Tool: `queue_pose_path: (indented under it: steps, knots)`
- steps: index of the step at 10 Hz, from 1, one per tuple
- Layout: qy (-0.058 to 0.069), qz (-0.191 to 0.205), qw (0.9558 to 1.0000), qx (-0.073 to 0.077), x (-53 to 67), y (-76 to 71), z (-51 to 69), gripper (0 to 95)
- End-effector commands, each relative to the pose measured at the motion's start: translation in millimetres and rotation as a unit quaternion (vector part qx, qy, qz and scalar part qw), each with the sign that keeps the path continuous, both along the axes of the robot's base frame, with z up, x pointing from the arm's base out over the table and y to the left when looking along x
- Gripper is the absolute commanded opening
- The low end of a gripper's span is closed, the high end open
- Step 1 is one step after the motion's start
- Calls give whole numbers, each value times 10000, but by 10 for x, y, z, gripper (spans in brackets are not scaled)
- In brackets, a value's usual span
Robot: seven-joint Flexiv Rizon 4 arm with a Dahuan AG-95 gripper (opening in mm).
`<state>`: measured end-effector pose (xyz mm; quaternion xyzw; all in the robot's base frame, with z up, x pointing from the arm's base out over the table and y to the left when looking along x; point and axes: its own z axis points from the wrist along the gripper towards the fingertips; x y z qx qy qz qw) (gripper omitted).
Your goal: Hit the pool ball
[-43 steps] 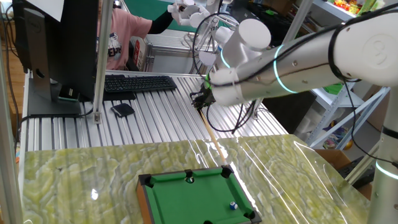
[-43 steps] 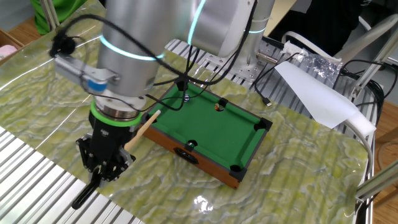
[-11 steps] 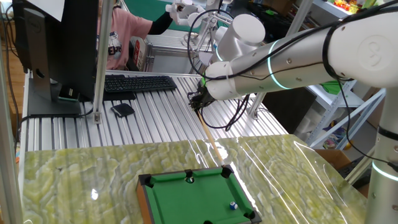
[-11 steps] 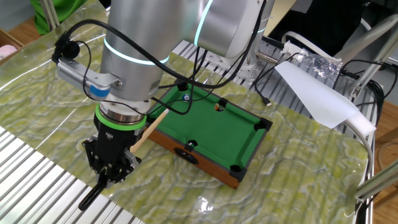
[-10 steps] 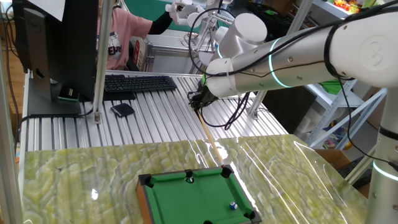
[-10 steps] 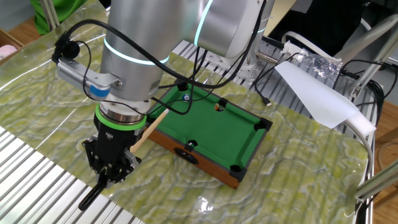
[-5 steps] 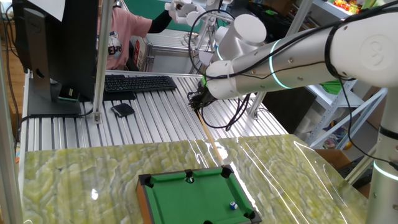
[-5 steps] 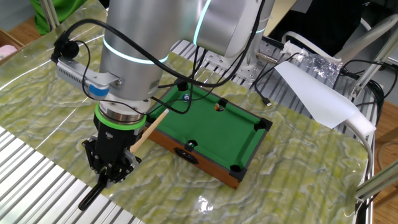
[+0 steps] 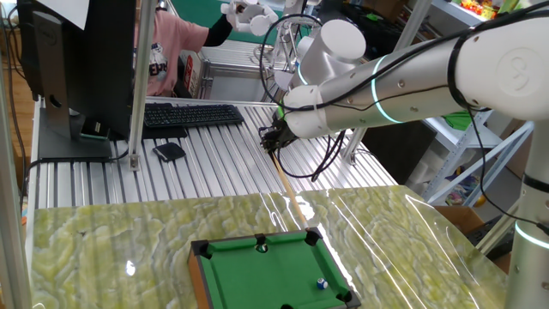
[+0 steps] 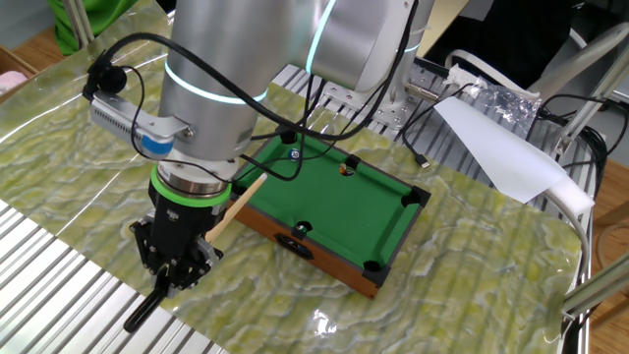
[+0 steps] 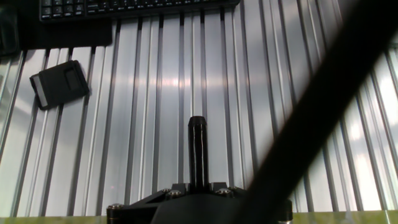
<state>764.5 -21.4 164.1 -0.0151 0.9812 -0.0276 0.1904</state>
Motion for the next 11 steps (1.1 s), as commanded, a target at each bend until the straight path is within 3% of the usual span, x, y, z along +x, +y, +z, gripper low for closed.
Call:
queue_pose_path:
  steps: [1,7,11]
  knots:
    - [11,-2,10000,-28,15,-5,-15,0]
    - [1,-38,10000,-89,15,-5,-15,0]
    - [-94,-47,9999,-94,15,-5,-15,0]
